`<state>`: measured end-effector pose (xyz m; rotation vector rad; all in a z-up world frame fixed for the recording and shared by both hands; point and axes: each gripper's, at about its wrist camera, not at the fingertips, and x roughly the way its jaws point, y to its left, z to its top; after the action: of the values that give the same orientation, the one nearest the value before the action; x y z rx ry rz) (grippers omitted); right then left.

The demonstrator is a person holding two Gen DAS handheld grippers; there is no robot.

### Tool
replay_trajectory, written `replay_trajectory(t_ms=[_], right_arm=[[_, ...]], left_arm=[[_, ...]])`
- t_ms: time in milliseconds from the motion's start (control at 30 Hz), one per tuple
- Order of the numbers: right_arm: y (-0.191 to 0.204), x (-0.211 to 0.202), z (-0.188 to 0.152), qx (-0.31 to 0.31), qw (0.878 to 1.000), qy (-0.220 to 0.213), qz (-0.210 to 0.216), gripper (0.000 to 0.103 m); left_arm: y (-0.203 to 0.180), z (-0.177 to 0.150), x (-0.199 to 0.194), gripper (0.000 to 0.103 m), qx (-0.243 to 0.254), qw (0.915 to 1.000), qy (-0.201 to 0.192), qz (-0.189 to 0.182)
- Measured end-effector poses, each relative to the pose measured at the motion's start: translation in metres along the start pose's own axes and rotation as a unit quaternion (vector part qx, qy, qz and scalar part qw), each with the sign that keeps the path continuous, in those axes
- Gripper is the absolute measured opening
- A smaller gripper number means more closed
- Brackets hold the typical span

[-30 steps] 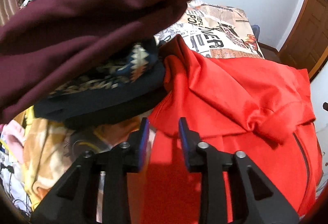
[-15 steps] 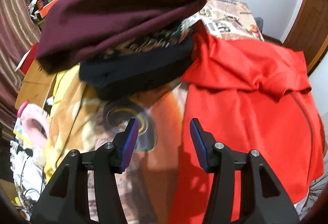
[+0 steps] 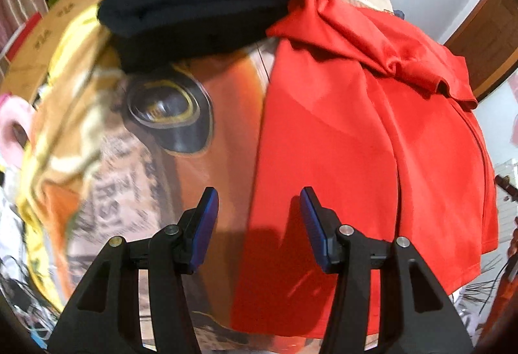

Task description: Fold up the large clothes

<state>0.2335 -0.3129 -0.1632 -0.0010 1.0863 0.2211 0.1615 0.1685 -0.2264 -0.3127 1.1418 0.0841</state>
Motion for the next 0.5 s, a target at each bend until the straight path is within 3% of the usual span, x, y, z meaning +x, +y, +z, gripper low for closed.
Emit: replay_trajectory(t_ms=[100, 200, 367, 500], right_arm=[[-0.001, 0.004, -0.01, 0.009, 1.0, 0.011, 0.007, 0.048], [0.002, 0.002, -0.019, 0.007, 1.0, 0.01, 0.0, 0.059], [0.012, -0.002, -0.029, -0.019, 1.0, 0.014, -0.017, 0.059], [0.009, -0.004, -0.037, -0.013, 1.0, 0.008, -0.015, 0.059]], left_arm=[[0.003, -0.01, 0.017, 0.051, -0.011, 0.9996, 0.025, 0.003], [0.014, -0.017, 0.025, 0.059, -0.044, 0.9987, 0.024, -0.008], [0.032, -0.025, 0.027, 0.06, -0.114, 0.9889, 0.041, -0.086], [0.024, -0.03, 0.021, 0.06, -0.099, 0.9877, 0.04, -0.114]])
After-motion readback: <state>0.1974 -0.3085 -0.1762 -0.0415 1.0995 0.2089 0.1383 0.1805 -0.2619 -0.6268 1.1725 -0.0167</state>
